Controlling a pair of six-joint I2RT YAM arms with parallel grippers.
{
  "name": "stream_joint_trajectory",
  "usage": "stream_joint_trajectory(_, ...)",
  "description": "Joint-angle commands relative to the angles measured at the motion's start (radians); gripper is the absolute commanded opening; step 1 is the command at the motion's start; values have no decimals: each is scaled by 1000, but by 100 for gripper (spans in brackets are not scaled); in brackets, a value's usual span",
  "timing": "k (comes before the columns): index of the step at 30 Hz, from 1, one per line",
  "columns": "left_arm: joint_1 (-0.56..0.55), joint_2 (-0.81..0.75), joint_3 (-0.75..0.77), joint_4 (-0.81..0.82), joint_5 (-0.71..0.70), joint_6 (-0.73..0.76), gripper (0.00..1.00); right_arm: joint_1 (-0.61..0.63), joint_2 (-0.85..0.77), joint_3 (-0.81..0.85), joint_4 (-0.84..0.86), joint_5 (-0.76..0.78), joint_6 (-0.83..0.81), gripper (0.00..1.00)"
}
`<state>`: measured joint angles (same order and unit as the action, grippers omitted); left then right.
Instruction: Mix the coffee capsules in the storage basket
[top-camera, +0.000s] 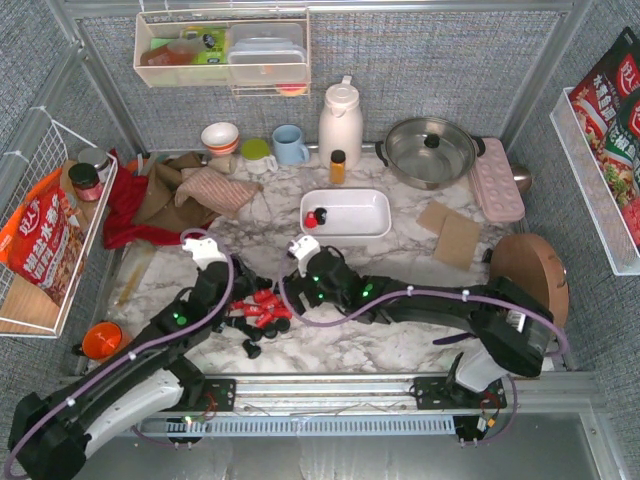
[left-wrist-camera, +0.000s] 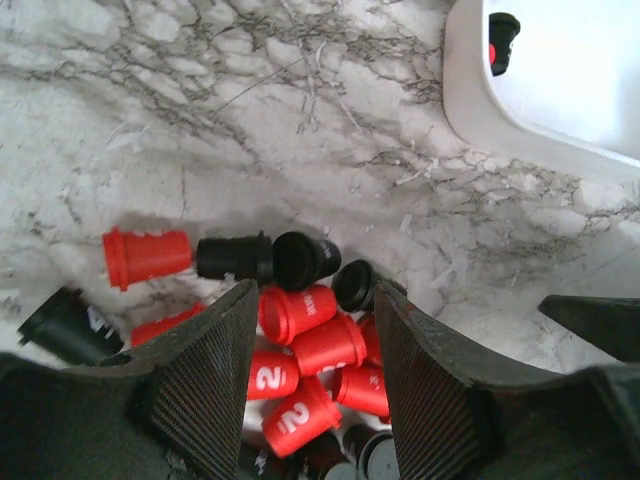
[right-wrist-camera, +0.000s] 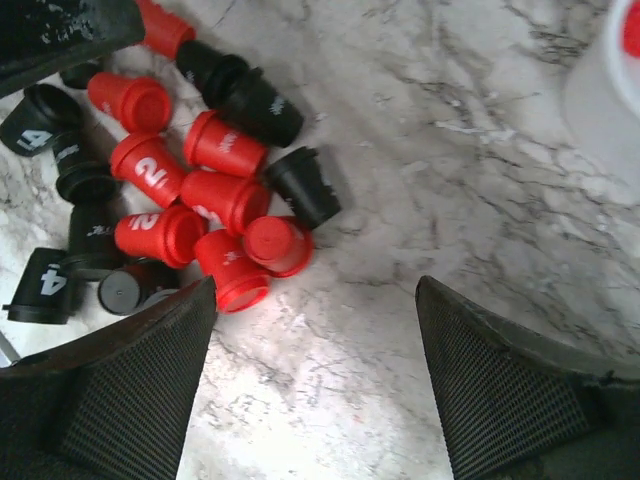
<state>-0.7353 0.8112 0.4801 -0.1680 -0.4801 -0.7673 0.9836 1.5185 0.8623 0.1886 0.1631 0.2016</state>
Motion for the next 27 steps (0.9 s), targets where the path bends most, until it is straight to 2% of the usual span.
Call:
stream_joint_trajectory(1,0,-98,-21,-147,22,-55,60,51,53,32,27,93,22,84)
stream_joint_trajectory(10,-1,-262,-18,-276,42,-88,61,62,191,120,-8,75,56,75)
stream_joint_trajectory(14,0,-318,35,-303,57,-64,62,74,233,163,-22,61,64,72)
stream_joint_trajectory(21,0,-368,146,-403,-18,11,63,84,281,186,-28,65,74,65)
stream_joint_trajectory(24,-1,-411,128,-395,-44,21,64,84,303,200,-35,68,75,60)
stream_joint_trajectory(27,1,-464,88,-342,-39,36,64,84,319,213,-42,69,79,51)
